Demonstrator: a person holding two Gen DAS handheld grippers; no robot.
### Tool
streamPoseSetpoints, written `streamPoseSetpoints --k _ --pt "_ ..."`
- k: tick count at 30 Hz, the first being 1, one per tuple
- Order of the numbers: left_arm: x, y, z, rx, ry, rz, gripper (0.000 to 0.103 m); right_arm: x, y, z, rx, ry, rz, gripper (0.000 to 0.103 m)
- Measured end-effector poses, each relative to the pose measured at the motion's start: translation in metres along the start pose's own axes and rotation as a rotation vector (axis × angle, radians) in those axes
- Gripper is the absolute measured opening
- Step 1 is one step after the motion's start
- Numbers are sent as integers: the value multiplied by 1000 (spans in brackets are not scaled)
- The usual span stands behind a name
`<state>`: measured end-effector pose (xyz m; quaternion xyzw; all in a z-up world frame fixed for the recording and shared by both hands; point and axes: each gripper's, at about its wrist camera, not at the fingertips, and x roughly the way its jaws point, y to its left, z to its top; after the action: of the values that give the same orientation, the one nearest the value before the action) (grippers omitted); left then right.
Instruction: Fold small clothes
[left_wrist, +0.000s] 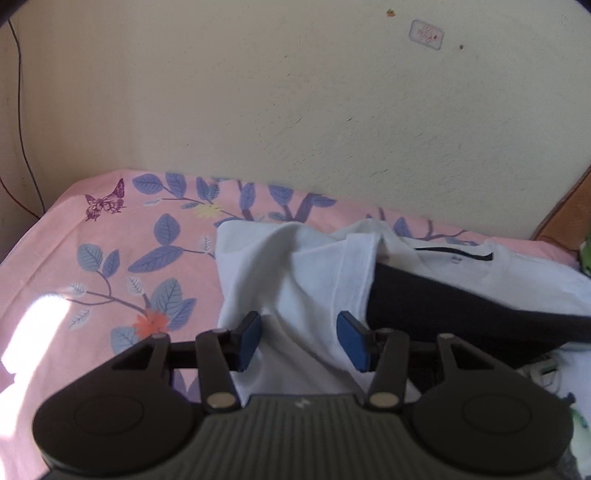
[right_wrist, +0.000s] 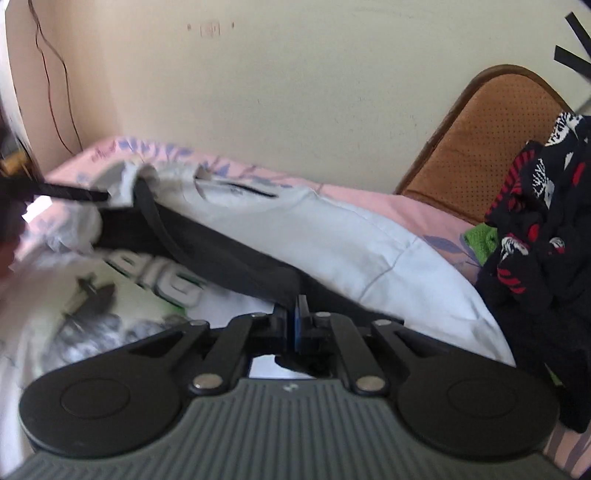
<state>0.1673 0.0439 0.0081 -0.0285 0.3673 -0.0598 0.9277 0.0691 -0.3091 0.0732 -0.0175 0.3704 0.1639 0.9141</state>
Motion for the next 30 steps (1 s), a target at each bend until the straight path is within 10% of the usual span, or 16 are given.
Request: streamPoseSetpoints --k 5,9,11,16,21,23,25,30 --pt "3 5 -1 17 -43 39 49 -44 -5 31 95 -56 136 7" --pt "4 3 -2 43 -55 91 54 -3 -17 38 -3 -12 -256 44" --pt "4 4 -2 39 -55 89 55 24 -24 30 -69 21 -450 43" --pt "4 7 -1 19 -55 80 55 17 -26 15 84 -13 -254 43" --pt "3 4 -2 26 -62 96 55 25 -44 2 226 -2 -257 50" --pt "3 4 -2 28 -61 100 56 31 -63 -3 339 1 -251 48" --pt "4 7 -1 23 -54 94 57 35 -71 -5 439 -1 -185 7" --pt "5 10 0 17 -50 89 57 8 -56 -5 419 -50 -176 3"
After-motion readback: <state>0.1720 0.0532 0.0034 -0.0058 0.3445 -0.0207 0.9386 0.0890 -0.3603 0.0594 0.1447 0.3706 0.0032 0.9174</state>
